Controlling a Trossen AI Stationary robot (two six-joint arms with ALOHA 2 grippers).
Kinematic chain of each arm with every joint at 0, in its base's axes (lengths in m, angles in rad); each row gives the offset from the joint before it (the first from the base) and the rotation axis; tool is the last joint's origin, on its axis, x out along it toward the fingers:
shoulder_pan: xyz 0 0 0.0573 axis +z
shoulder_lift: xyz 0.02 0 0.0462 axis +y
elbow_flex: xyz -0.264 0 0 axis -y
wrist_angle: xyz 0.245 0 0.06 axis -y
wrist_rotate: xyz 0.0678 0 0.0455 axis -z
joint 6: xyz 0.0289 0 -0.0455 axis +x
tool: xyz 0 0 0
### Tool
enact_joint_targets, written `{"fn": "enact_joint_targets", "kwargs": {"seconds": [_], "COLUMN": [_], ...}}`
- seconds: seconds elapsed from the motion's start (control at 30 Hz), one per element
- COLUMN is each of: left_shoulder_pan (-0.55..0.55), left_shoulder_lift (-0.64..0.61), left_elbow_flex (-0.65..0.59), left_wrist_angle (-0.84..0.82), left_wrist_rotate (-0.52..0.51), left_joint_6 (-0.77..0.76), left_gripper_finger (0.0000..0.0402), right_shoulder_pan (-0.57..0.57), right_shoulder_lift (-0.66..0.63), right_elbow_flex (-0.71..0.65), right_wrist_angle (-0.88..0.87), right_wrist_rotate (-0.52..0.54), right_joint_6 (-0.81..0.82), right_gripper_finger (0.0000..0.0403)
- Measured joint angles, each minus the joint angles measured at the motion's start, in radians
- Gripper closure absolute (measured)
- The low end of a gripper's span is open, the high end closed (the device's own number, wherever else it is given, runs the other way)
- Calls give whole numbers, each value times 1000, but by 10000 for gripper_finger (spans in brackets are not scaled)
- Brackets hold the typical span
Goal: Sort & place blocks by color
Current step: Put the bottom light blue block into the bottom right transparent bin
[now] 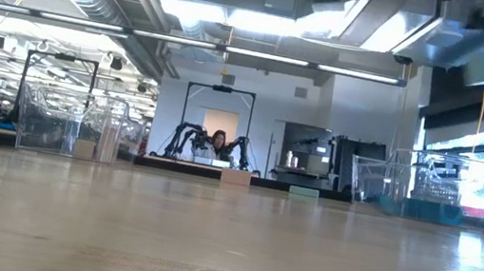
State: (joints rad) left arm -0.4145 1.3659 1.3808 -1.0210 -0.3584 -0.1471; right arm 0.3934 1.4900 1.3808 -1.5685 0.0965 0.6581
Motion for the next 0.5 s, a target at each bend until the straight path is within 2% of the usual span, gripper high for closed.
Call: {"fn": "enact_joint_targets", "kwargs": {"seconds": [0.13, 0.3, 0.4, 0.5], "left_shoulder_pan": [0, 0, 0, 1], "left_shoulder_lift": [0, 0, 0, 0], "left_elbow_flex": [0, 0, 0, 0], "left_wrist_angle": [3, 5, 5, 5], "left_wrist_rotate": [-3, -27, -33, -44], "left_joint_6": [0, 0, 0, 0], "left_gripper_finger": [330, 330, 330, 330], "right_shoulder_pan": [140, 327, 417, 480], "right_shoulder_lift": [-91, -129, -125, -125], "right_elbow_flex": [-73, -156, -217, -287], "right_wrist_angle": [-5, -1, 54, 188], "right_wrist_rotate": [-71, -212, -281, -292], "right_joint_6": [289, 617, 754, 837], "right_gripper_finger": [271, 271, 271, 271]}}
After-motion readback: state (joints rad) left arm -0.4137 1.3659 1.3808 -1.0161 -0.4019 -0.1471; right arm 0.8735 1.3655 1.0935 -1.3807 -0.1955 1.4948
